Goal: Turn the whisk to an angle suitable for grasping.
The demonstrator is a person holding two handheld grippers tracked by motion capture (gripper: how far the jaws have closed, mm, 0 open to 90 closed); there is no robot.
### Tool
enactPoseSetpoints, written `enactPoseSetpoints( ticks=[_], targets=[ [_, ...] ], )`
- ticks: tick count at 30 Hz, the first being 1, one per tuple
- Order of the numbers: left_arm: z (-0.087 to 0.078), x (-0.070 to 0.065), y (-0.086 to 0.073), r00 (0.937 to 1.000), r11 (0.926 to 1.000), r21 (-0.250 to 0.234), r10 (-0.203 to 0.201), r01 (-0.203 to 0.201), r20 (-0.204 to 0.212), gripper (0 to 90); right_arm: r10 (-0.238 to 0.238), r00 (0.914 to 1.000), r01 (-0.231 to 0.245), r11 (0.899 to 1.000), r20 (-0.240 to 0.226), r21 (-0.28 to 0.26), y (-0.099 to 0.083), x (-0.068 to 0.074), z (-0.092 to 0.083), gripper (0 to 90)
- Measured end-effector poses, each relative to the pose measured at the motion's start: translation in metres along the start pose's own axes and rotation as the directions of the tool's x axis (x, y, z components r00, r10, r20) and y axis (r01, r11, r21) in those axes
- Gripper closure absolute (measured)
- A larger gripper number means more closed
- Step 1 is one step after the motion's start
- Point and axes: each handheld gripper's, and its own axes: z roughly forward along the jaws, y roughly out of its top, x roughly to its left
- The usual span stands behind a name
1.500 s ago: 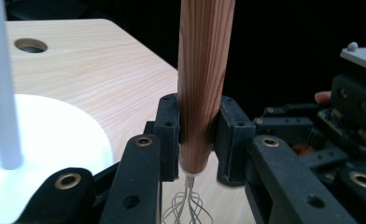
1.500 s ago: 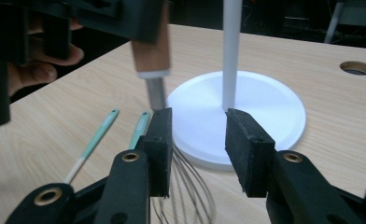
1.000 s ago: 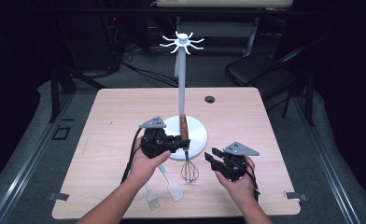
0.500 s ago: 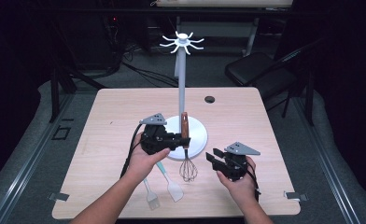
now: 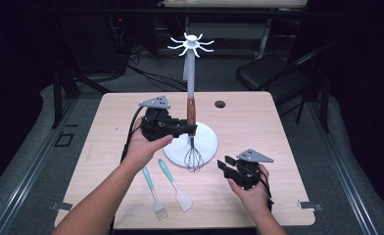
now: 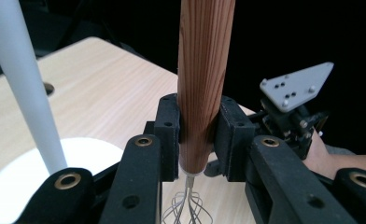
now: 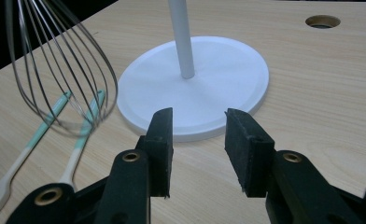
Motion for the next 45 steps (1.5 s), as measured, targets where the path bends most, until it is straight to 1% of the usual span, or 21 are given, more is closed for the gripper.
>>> enactPoseSetpoints(
  ticks=[1,5,6,7,9,10,11,12,16,18,20,23,25,26,28,29,32,34,38,41,45],
  targets=[
    [0.000,0.000,0.000,1.0000,1.0000,0.000,0.000,0.000,0.000,72.9,0.000,1.0000,0.000,1.000,0.001,-0.001,0.000,0.000,0.000,62.0],
    [-0.008,0.001,0.020,0.9999,0.9999,-0.006,0.016,-0.016,0.005,72.8,0.003,1.0000,-0.003,1.000,0.001,0.004,-0.001,-0.001,0.001,62.0],
    [-0.010,0.002,0.030,0.9998,0.9998,-0.013,0.018,-0.018,0.002,72.8,0.001,1.0000,-0.001,1.000,0.002,0.005,-0.001,-0.001,0.002,62.0],
    [-0.010,0.002,0.030,0.9998,0.9998,-0.013,0.018,-0.018,0.002,72.8,0.001,1.0000,-0.001,1.000,0.002,0.005,-0.001,-0.001,0.002,62.0],
    [-0.014,0.003,0.043,0.9997,0.9996,-0.016,0.024,-0.024,-0.002,72.8,0.003,1.0000,-0.003,1.000,0.000,0.011,-0.002,-0.001,0.003,61.9],
    [-0.014,0.003,0.043,0.9997,0.9996,-0.016,0.024,-0.024,-0.002,72.8,0.001,1.0000,-0.001,1.000,0.003,0.013,-0.002,-0.001,0.003,61.9],
    [-0.017,0.004,0.050,0.9996,0.9994,-0.020,0.028,-0.028,-0.002,72.8,-0.001,1.0000,0.000,1.000,0.003,0.013,-0.002,-0.002,0.003,61.9],
    [-0.017,0.004,0.050,0.9996,0.9994,-0.020,0.028,-0.028,-0.002,72.8,-0.001,1.0000,0.000,1.000,0.003,0.013,-0.002,-0.002,0.003,61.9],
    [-0.019,0.004,0.059,0.9995,0.9993,-0.023,0.031,-0.031,0.002,72.8,0.004,1.0000,-0.004,1.000,0.001,0.016,-0.002,-0.002,0.003,61.9],
    [-0.019,0.004,0.065,0.9991,0.9990,-0.015,0.041,-0.041,-0.006,72.8,0.003,1.0000,-0.004,1.000,0.002,0.026,-0.003,-0.002,0.004,61.9],
    [-0.019,0.005,0.068,0.9991,0.9990,-0.010,0.042,-0.042,-0.004,72.8,0.001,1.0000,-0.001,1.000,0.002,0.030,-0.003,-0.002,0.004,61.9],
    [-0.017,0.004,0.075,0.9989,0.9989,-0.011,0.046,-0.046,0.001,72.9,0.007,1.0000,-0.007,1.000,-0.006,0.025,-0.004,-0.002,0.005,61.9],
    [-0.015,0.005,0.081,0.9988,0.9988,-0.013,0.047,-0.047,0.010,72.8,0.003,1.0000,-0.003,0.999,-0.006,0.032,-0.004,-0.001,0.005,61.9],
    [-0.013,0.004,0.087,0.9987,0.9987,-0.013,0.049,-0.049,0.010,72.8,0.004,1.0000,-0.004,1.000,-0.006,0.031,-0.004,-0.001,0.006,61.9],
    [-0.012,0.004,0.090,0.9987,0.9987,-0.014,0.050,-0.049,0.011,72.8,-0.003,1.0000,0.003,0.999,-0.003,0.034,-0.005,-0.001,0.006,61.9],
    [-0.010,0.005,0.094,0.9987,0.9987,-0.011,0.049,-0.049,0.012,72.8,-0.003,1.0000,0.003,0.999,-0.004,0.035,-0.005,-0.001,0.006,61.9],
    [-0.008,0.007,0.097,0.9989,0.9989,-0.011,0.046,-0.046,0.008,72.8,-0.003,1.0000,0.003,1.000,-0.006,0.028,-0.005,-0.001,0.005,61.9],
    [-0.006,0.012,0.097,0.9997,0.9996,-0.017,0.024,-0.024,0.010,72.8,-0.005,1.0000,0.005,1.000,-0.009,0.030,-0.004,-0.001,0.004,61.9],
    [-0.004,0.019,0.095,0.9999,0.9998,-0.020,0.005,-0.004,0.014,72.8,-0.006,0.9999,0.006,1.000,-0.011,0.029,-0.005,-0.001,0.005,61.9],
    [-0.004,0.023,0.094,0.9998,0.9997,-0.022,-0.005,0.006,0.019,72.8,-0.007,0.9999,0.008,1.000,-0.011,0.027,-0.005,-0.001,0.005,61.9],
    [-0.007,0.028,0.092,0.9998,0.9995,-0.024,-0.019,0.020,0.011,72.8,-0.005,0.9999,0.005,1.000,-0.010,0.027,-0.005,-0.001,0.005,61.9]
  ],
)
